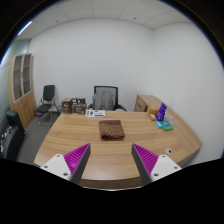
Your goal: Fold towel
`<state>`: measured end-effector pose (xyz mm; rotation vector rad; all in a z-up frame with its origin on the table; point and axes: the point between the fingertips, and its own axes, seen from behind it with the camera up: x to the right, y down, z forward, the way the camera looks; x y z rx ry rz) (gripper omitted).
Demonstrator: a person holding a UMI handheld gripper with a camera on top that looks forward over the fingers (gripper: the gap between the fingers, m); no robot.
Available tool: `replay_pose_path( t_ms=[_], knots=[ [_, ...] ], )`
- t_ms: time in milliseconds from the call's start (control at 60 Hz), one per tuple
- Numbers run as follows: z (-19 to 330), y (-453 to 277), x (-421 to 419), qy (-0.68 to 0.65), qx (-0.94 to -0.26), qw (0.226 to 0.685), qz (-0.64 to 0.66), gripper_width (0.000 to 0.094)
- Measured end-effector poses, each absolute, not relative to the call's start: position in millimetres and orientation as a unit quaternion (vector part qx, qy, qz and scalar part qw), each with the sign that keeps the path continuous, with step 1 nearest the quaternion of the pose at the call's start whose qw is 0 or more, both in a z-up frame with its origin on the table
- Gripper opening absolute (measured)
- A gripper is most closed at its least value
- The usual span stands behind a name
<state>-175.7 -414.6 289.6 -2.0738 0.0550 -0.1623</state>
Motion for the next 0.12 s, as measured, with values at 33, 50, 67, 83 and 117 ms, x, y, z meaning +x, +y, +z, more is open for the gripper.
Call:
replay_pose_path(
  t_ms=[33,50,67,83,117],
  knots=[
    [291.2,-416.0,-175.3,0.023,-0.859,0.507,-0.069,0.086],
    [291.9,-416.6,-174.9,0.024,-0.858,0.508,-0.071,0.0858],
    [292.7,-417.3,-174.6,0.024,-0.857,0.509,-0.071,0.0858],
    [293.1,-417.7,-174.3,0.024,-0.857,0.51,-0.072,0.0861],
    [293.9,-417.8,-173.7,0.026,-0.856,0.511,-0.071,0.086]
  ],
)
